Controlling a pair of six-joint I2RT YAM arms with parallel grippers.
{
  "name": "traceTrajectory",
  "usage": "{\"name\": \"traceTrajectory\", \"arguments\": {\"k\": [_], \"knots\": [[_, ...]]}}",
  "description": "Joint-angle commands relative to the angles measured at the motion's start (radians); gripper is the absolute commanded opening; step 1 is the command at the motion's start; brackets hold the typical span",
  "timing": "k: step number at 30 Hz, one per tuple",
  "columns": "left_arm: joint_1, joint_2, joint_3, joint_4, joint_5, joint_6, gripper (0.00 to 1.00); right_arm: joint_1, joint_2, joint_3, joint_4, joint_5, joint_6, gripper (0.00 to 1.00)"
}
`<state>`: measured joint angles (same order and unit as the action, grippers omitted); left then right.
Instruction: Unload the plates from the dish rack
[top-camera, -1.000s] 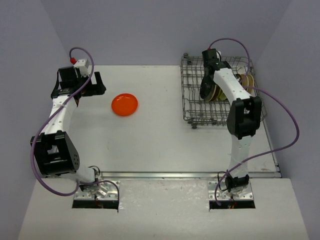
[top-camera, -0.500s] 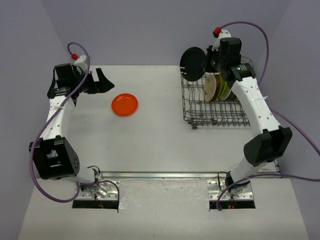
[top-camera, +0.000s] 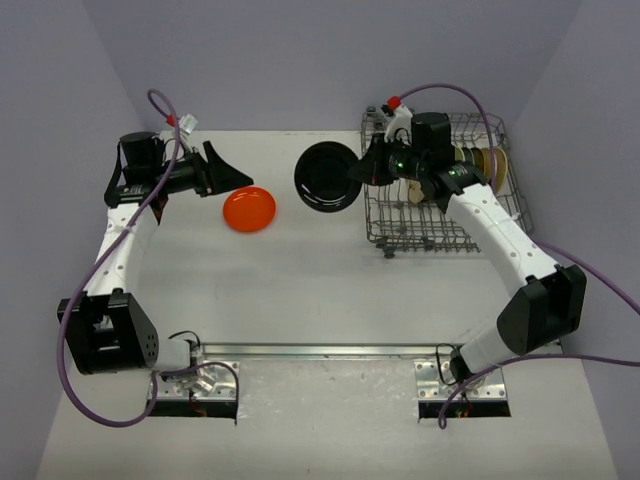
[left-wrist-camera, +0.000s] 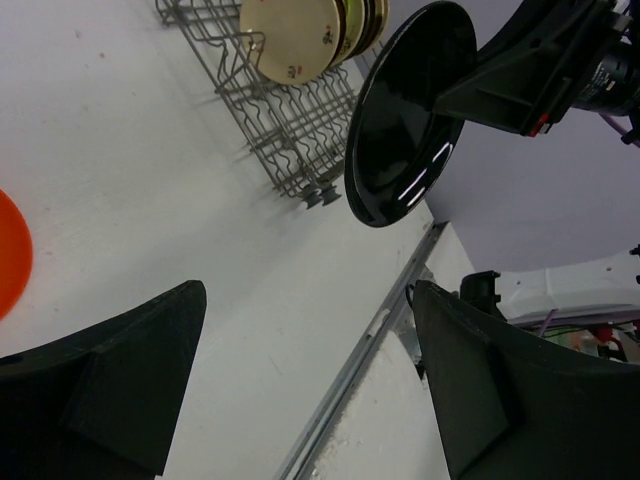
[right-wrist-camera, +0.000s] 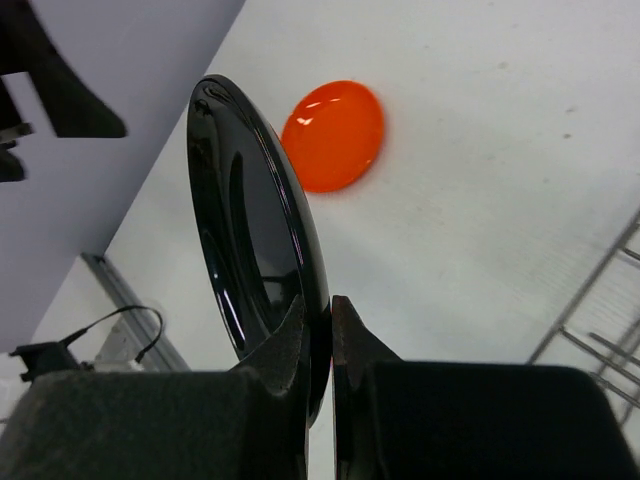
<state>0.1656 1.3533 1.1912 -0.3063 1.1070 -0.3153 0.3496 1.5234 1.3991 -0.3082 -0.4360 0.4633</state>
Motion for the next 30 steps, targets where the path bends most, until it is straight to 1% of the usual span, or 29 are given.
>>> {"name": "traceTrajectory", "arguments": {"k": [1, 11, 15, 21, 23, 26, 28, 29, 30], "knots": [[-0.05, -0.036, -0.019, 0.033, 0.003, 0.003, 0.82, 0.045, -0.003, 0.012, 0.108, -0.08, 0.026, 0.0], [-0.142, -0.016, -0.019, -0.003, -0.039, 0.08, 0.71, 0.103, 0.073, 0.044, 0.104, -0.14, 0.084, 0.0], [-0.149, -0.013, -0.025, -0.01, -0.051, 0.096, 0.68, 0.115, 0.09, 0.059, 0.107, -0.156, 0.104, 0.0], [-0.152, 0.004, -0.021, -0.052, -0.159, 0.136, 0.61, 0.129, 0.116, 0.076, 0.118, -0.197, 0.143, 0.0], [-0.152, 0.01, -0.014, -0.071, -0.171, 0.147, 0.58, 0.132, 0.116, 0.077, 0.12, -0.203, 0.151, 0.0], [-0.154, 0.028, -0.012, -0.09, -0.182, 0.172, 0.46, 0.141, 0.126, 0.077, 0.125, -0.208, 0.159, 0.0], [-0.155, 0.03, -0.023, -0.109, -0.187, 0.197, 0.25, 0.149, 0.136, 0.077, 0.129, -0.216, 0.168, 0.0], [-0.155, 0.031, -0.029, -0.116, -0.189, 0.208, 0.18, 0.152, 0.141, 0.077, 0.132, -0.219, 0.172, 0.0], [-0.155, 0.032, -0.036, -0.122, -0.189, 0.219, 0.14, 0.154, 0.147, 0.078, 0.134, -0.221, 0.176, 0.0]]}}
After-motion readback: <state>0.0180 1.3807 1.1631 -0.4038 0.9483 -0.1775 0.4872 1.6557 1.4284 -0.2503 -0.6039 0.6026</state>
